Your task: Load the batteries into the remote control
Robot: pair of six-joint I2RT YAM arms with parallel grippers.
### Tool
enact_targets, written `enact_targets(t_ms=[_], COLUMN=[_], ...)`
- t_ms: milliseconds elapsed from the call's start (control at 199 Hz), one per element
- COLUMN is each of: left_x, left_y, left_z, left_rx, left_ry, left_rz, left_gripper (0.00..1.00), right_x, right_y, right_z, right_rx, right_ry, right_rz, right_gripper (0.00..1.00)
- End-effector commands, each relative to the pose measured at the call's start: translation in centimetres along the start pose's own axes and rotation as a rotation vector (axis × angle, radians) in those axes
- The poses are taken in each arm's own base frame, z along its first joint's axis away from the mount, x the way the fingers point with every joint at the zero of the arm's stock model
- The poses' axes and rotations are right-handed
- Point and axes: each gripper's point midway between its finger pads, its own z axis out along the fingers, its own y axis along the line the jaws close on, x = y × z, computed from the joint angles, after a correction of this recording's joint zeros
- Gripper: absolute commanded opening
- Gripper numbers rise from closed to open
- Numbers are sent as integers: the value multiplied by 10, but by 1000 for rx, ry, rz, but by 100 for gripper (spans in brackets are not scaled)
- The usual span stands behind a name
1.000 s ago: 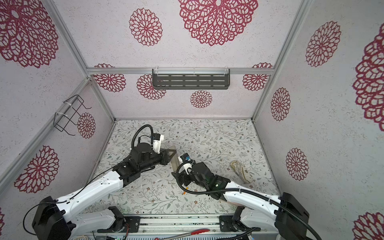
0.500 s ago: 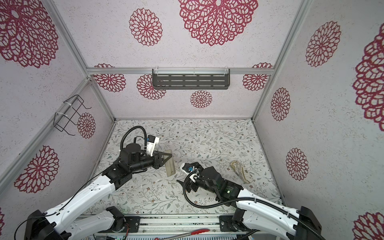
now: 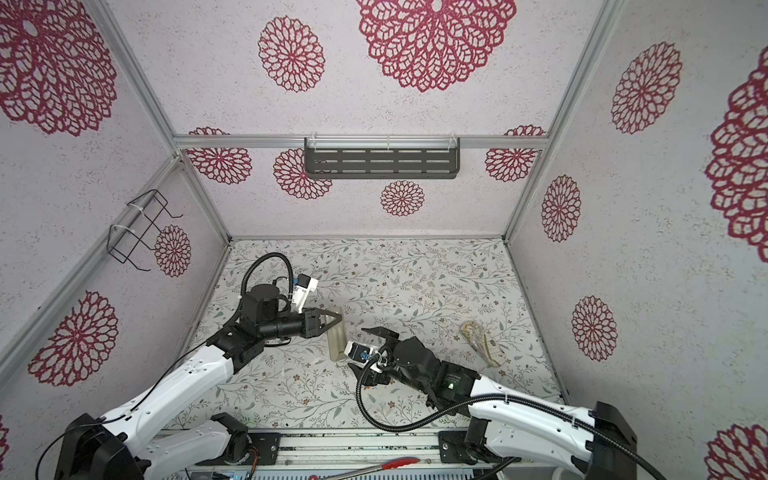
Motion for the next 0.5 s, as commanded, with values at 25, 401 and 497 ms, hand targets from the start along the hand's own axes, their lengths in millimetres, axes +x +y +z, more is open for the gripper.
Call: enact_targets(t_ms=[25,401,497], left_x=[1,7,7], left_y=[-11,-13,-13], left_z=[-1,-1,0], left_rx=[88,144,149], left_ry=[21,65,74], left_rz=[-28,-87,-91], left_gripper=[0,0,0], right_x=[-37,-44,-40], right_y=[-16,-6,-7], right_z=[0,9,12], right_rx=[58,32,40], right_ry=[-94,-104,-85], right_rz=[-50,-112,-130], right_gripper=[86,85,85])
